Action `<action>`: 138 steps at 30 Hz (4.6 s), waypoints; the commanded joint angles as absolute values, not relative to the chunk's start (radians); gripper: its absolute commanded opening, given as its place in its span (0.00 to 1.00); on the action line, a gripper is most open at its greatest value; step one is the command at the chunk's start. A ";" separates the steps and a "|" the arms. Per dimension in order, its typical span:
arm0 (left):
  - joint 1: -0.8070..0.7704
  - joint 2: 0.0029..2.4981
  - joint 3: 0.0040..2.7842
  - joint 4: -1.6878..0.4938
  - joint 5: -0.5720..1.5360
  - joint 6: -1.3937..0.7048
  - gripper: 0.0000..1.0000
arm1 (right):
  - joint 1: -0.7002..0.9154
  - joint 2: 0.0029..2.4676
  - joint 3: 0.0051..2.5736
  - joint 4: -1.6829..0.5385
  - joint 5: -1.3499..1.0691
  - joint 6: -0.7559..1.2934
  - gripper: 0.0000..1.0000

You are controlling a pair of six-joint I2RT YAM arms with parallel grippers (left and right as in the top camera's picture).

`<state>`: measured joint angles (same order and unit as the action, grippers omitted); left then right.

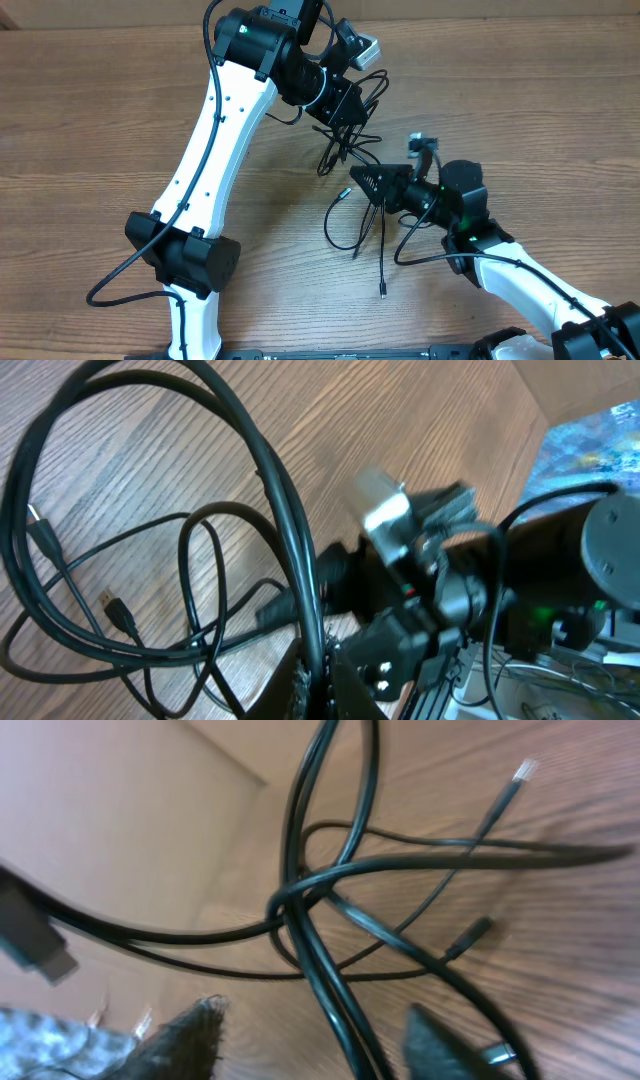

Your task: Untangle cables

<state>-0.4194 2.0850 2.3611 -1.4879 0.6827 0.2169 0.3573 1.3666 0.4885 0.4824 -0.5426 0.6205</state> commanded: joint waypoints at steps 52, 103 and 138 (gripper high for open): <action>-0.352 2.057 2.304 -1.416 -0.442 -0.411 0.05 | -0.144 0.852 0.558 -0.270 -0.059 0.541 0.04; -0.434 2.057 2.186 -1.301 0.332 -0.381 1.00 | -0.023 0.881 0.728 0.012 -0.643 0.414 0.04; -0.619 2.057 1.864 -0.971 0.704 -1.303 0.93 | -0.023 0.982 1.016 -0.115 -0.618 0.304 0.05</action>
<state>-0.6037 2.0850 1.8717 -0.9718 0.7383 -1.1282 -0.0257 0.9913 0.9760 -0.1177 -0.6243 0.3298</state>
